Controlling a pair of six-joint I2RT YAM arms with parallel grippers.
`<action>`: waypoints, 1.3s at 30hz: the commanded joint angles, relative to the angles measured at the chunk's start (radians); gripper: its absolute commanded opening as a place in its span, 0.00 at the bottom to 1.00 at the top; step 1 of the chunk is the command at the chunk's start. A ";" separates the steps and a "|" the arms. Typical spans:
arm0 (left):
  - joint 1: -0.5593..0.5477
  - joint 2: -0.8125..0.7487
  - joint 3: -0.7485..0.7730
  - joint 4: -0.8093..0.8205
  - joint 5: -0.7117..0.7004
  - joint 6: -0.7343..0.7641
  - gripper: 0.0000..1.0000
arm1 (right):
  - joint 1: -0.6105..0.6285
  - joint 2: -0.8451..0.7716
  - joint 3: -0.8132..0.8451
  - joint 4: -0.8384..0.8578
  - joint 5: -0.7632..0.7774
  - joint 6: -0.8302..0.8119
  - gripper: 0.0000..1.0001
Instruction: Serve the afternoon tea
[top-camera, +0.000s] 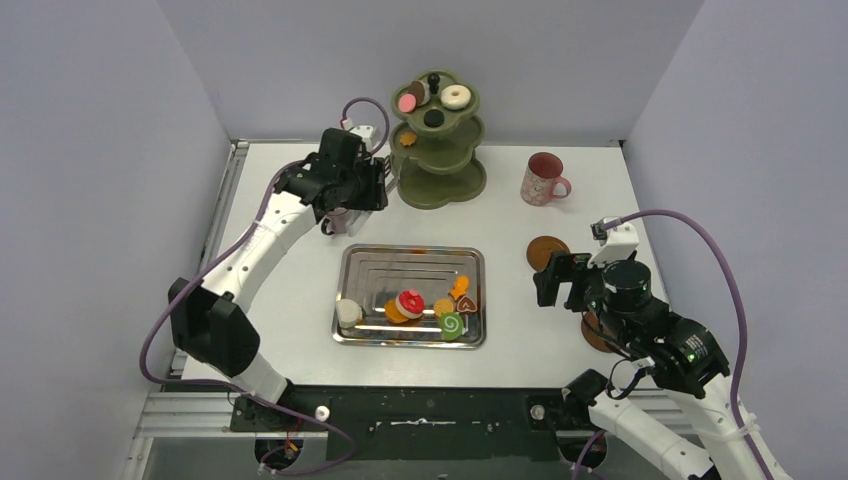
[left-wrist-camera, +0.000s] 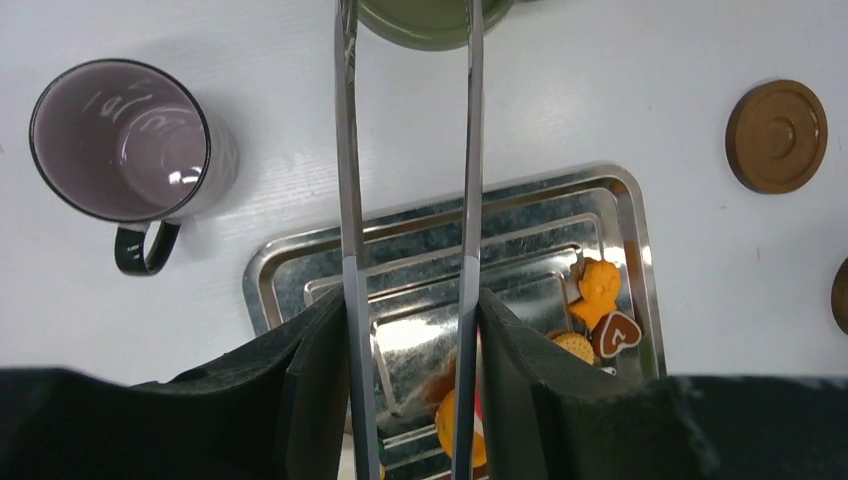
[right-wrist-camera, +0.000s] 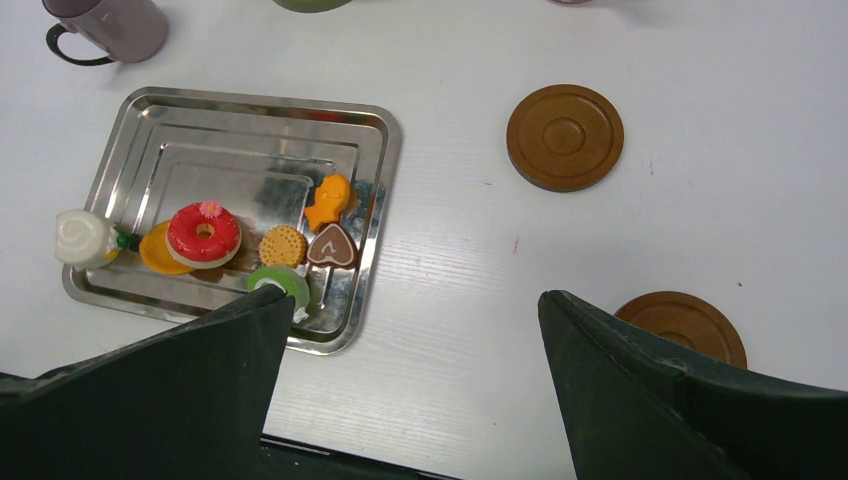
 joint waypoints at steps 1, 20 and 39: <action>-0.005 -0.128 -0.008 -0.068 0.029 -0.006 0.42 | -0.006 -0.001 0.005 0.019 0.021 -0.003 1.00; -0.212 -0.356 -0.165 -0.345 0.034 0.062 0.42 | -0.006 -0.008 0.022 -0.006 0.054 -0.040 1.00; -0.326 -0.290 -0.165 -0.491 0.053 0.150 0.46 | -0.006 0.031 0.051 -0.008 0.056 -0.052 1.00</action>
